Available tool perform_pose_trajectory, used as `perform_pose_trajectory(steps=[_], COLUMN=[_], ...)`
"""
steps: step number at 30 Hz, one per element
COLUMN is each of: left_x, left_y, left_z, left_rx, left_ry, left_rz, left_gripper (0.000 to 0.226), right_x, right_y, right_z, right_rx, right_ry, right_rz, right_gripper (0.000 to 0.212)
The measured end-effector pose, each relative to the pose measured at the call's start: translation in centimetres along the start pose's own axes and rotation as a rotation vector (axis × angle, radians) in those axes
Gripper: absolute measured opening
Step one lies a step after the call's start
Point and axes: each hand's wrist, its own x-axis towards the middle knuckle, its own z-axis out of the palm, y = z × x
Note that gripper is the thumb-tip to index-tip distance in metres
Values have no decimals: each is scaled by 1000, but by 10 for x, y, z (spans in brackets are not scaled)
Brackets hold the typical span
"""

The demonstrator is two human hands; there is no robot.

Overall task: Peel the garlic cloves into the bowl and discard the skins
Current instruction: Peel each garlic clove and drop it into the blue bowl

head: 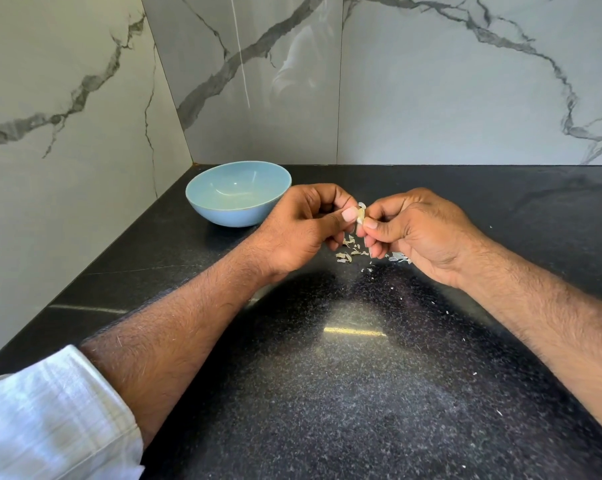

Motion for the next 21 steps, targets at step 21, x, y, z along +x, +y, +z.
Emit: perform_pose_trajectory(steps=[21], left_x=[1], left_y=[-2], left_z=[-4], left_rx=[-45], left_ry=[-35], left_rz=[-12], left_gripper=[7], right_x=[-1], right_y=[-1], right_z=[2], right_rx=[95], right_ry=[-49], right_rz=[57], right_gripper=[15])
